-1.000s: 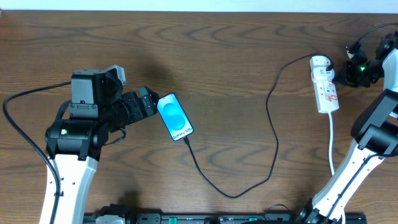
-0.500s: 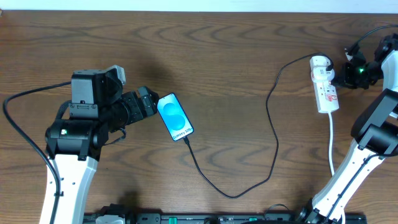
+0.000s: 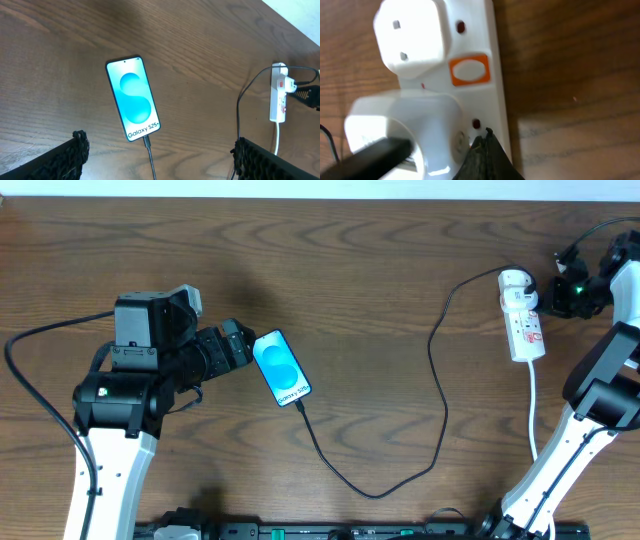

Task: Plug charger to phone and switch on socket

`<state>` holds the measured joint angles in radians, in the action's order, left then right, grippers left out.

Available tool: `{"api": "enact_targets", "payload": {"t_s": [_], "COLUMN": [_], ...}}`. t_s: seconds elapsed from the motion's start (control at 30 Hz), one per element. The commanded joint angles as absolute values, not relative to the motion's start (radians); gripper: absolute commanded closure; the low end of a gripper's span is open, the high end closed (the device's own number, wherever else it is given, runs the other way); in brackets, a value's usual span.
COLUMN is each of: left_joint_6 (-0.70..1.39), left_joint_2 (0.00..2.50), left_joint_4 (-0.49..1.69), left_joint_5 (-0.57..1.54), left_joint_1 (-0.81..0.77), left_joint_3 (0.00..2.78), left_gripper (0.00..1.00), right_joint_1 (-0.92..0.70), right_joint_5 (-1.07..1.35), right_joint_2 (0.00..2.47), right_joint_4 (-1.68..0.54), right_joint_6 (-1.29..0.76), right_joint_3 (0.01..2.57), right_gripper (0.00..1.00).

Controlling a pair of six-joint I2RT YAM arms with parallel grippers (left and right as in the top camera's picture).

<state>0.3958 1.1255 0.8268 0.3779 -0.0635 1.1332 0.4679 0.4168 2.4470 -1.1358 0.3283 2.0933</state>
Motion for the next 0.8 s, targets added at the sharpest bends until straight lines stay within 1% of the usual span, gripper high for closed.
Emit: {"api": "enact_targets", "payload": {"t_s": [0.0,0.77], "left_joint_6": [0.393,0.393], "left_joint_2": [1.119,1.119], "left_joint_4": [0.826,0.826], "left_joint_5": [0.369,0.369], "left_joint_1": [-0.062,-0.062], "left_joint_3": [1.151,1.151], "left_gripper": [0.05,0.06], "right_joint_1": [0.415,0.4], "right_joint_5": [0.466,0.448], "right_joint_2": [2.476,2.476], "right_joint_4": [-1.156,-1.222], "right_joint_6": [0.318,0.318], "right_joint_3": [2.068,2.068], "right_gripper": [0.99,0.99]}}
